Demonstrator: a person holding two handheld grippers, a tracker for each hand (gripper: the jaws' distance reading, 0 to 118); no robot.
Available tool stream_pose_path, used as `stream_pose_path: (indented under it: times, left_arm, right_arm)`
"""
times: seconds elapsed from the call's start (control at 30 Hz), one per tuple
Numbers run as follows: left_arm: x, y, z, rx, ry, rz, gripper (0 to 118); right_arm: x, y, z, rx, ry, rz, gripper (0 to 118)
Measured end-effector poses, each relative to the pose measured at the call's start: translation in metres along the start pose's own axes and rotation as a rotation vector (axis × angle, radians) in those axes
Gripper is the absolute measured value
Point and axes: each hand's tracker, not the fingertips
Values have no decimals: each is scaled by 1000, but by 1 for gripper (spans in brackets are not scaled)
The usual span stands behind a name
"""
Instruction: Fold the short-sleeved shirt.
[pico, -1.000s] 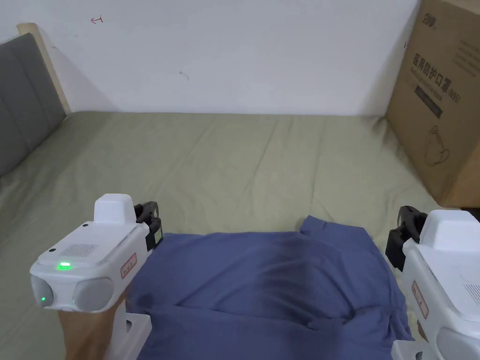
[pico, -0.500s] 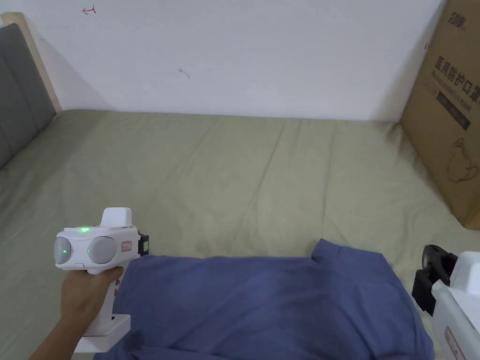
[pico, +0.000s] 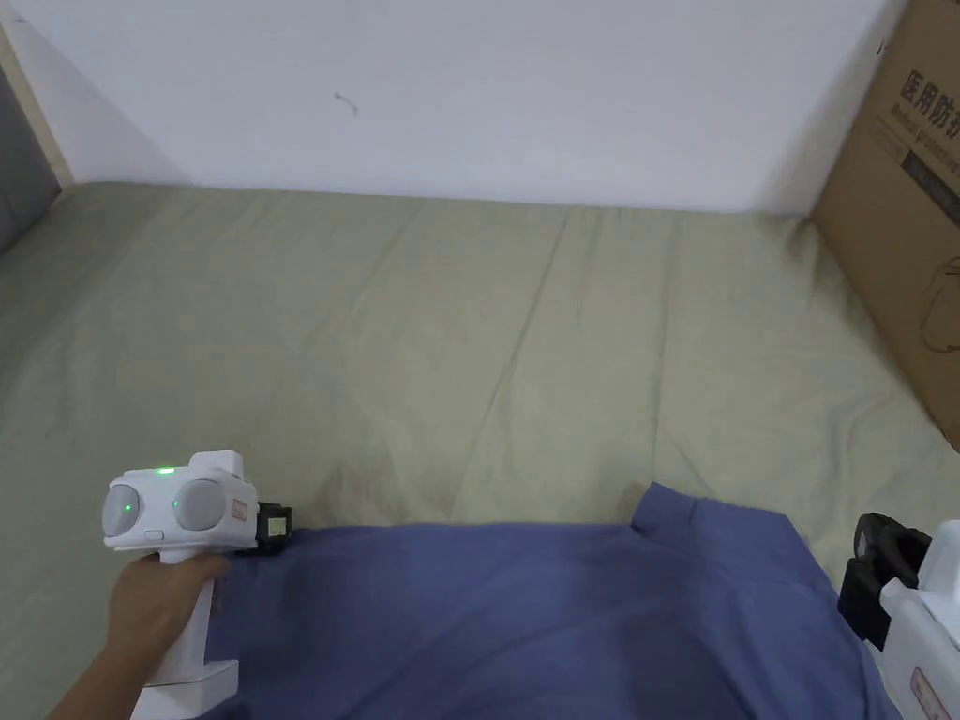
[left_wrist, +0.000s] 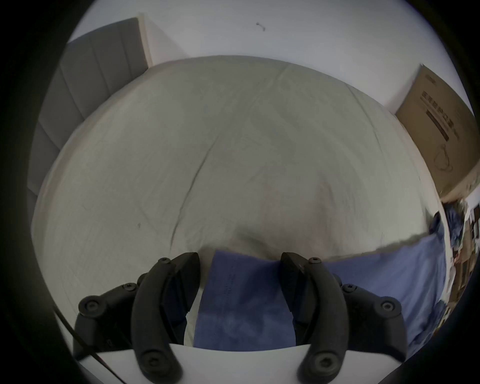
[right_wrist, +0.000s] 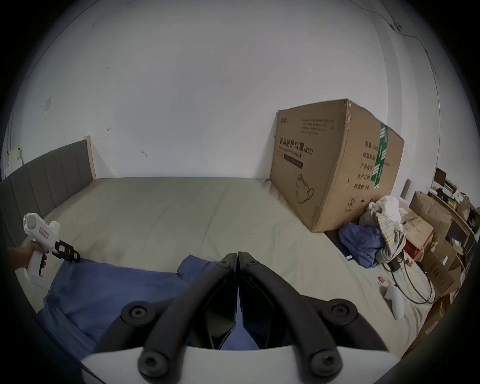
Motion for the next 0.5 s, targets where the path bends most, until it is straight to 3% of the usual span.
stream_pose_path:
  times: [0.03,0.13,0.17,0.23,0.27,0.3,0.37,0.4,0.5]
  left_arm:
    - [2,-1,4,18,7,-21,62]
    - [-3,2,-8,71,-37,-76,9]
    - [-1,1,-6,49,-67,-60,3]
    - [5,-8,7,83,-42,-90,2]
    - [3,-9,16,99,-38,-105,1]
    - [2,-10,25,130,-63,-87,1]
    - [3,-14,48,198,-117,-69,1]
    - [2,-14,56,204,-141,-56,1]
    - [-2,-17,82,230,-167,-33,1]
  right_arm:
    - [2,-1,-6,-16,7,-8,0]
    - [12,-3,-33,-85,42,-63,0]
    - [16,-4,-45,-110,51,-85,0]
    - [26,-6,-71,-160,70,-103,2]
    - [32,-6,-88,-205,64,-113,10]
    - [37,-8,-101,-230,62,-115,25]
    - [46,-14,-134,-310,76,-107,74]
    - [49,-17,-147,-327,85,-113,88]
    - [52,-26,-190,-430,58,-41,91]
